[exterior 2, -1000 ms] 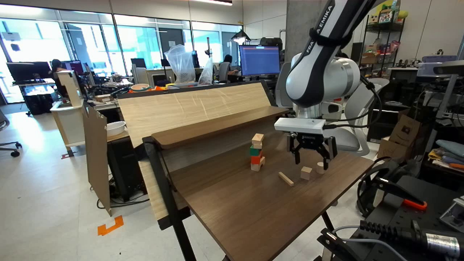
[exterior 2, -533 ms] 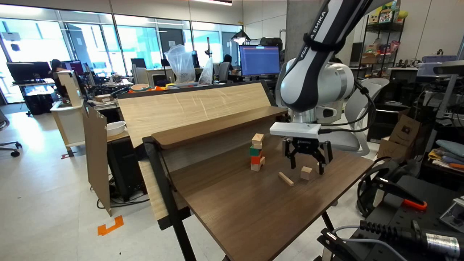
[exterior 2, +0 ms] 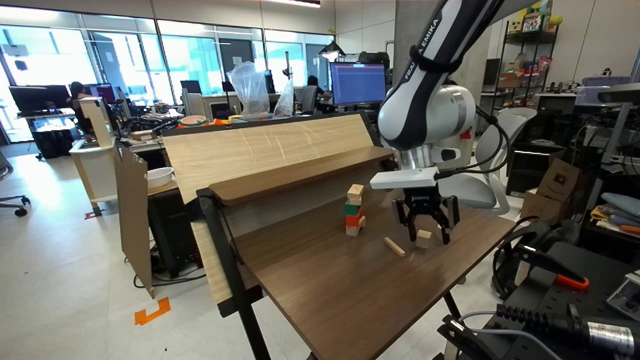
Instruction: Stack the block to the left on top of the other blocks.
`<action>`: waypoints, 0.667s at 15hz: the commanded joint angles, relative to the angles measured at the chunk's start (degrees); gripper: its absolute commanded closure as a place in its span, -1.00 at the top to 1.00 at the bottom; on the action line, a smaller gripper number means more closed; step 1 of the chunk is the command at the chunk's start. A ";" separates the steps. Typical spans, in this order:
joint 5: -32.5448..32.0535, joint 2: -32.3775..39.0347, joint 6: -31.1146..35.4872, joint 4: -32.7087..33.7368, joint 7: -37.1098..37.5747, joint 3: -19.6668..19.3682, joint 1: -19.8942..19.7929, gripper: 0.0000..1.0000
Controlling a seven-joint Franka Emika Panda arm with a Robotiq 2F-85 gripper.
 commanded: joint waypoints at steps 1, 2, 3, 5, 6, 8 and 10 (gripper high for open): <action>0.38 1.99 -4.46 4.00 0.46 -0.04 -0.05 -0.03; 0.37 2.04 -4.72 4.28 0.22 0.04 -0.13 -0.17; 0.22 1.90 -3.51 4.19 -0.25 0.10 -0.15 -0.30; -0.14 1.21 -1.63 3.89 -1.85 0.36 -0.30 0.44; -0.83 0.81 -0.80 3.79 -3.06 0.28 -0.22 0.46; -3.16 0.63 1.72 3.86 -6.44 -0.29 0.20 0.72; -5.45 0.63 4.77 3.93 -10.22 -0.55 0.19 0.97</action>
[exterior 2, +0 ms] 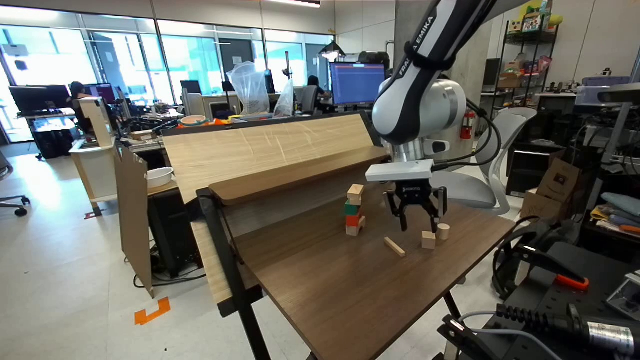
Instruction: Stack the block to the left on top of the other blocks.
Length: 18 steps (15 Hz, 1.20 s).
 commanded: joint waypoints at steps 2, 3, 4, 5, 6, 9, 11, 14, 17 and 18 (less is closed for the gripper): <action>-3.05 -0.77 5.94 -0.30 -8.53 -0.26 -0.33 1.00; -3.01 -1.18 7.32 -1.07 -10.74 -0.20 -0.56 1.00; -2.90 -1.48 8.74 -1.85 -13.02 -0.20 -0.72 1.00; -2.63 -1.65 10.47 -2.64 -15.31 -0.13 -0.97 1.00; -2.27 -1.61 12.15 -3.24 -17.33 -0.10 -1.20 1.00; -0.35 -1.92 15.02 -5.13 -23.09 0.49 -2.40 1.00; 0.88 -2.68 15.90 -6.61 -26.41 1.03 -3.20 1.00; 4.60 -4.30 16.36 -9.00 -31.10 2.41 -4.50 1.00; 8.97 -6.60 15.33 -11.19 -34.78 3.56 -5.05 1.00; 10.12 -7.19 15.52 -11.85 -35.87 3.86 -5.15 1.00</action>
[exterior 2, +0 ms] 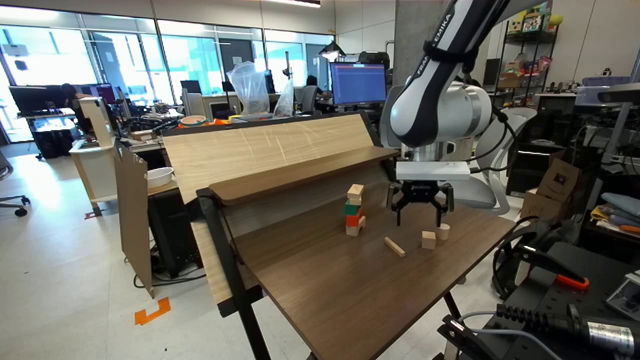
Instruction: Stack the block to the left on top of the other blocks.
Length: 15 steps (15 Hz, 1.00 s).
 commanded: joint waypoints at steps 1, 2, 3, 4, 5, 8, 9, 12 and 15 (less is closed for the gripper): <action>4.41 -4.84 0.60 -4.71 -4.87 1.96 -1.31 1.00; 5.01 -5.20 0.75 -5.20 -5.35 1.94 -1.15 1.00; 5.17 -5.16 1.02 -5.47 -5.37 1.66 -0.87 1.00; 5.48 -5.33 1.30 -5.82 -5.55 1.60 -0.81 1.00; 5.50 -4.90 1.70 -5.74 -5.25 1.35 -0.69 1.00; 5.95 -4.13 2.13 -5.57 -4.83 1.15 -0.72 1.00; 5.95 -3.94 2.27 -5.61 -4.65 0.96 -0.66 1.00; 6.08 -3.43 3.17 -5.80 -4.55 0.78 -0.75 1.00; 6.47 -3.10 3.69 -5.99 -3.82 0.53 -0.77 1.00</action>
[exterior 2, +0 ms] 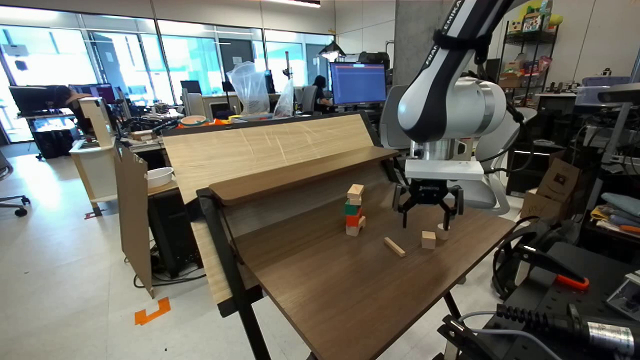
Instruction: Stack the block to the left on top of the other blocks.
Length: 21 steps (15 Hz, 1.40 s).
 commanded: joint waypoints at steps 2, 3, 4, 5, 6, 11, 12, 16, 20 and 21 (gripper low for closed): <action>3.14 0.52 2.77 -0.79 0.01 0.17 -0.59 1.00; 3.85 0.71 2.91 -0.74 0.03 0.27 -0.70 1.00; 4.18 1.01 2.95 -0.62 0.41 0.08 -0.56 1.00; 4.39 1.20 2.87 -0.54 0.76 -0.12 -0.39 1.00; 4.40 1.45 2.84 -0.45 1.11 -0.31 -0.25 1.00; 4.79 2.36 2.37 0.09 2.38 -0.82 0.22 1.00; 4.49 2.43 1.60 0.34 2.73 -0.98 0.30 0.50; 5.11 2.44 1.63 0.33 2.74 -0.39 -0.44 -0.03; 5.50 1.60 1.65 0.19 2.21 0.11 -0.76 -0.60; 4.44 0.48 -0.05 0.11 4.26 -1.25 0.62 -0.77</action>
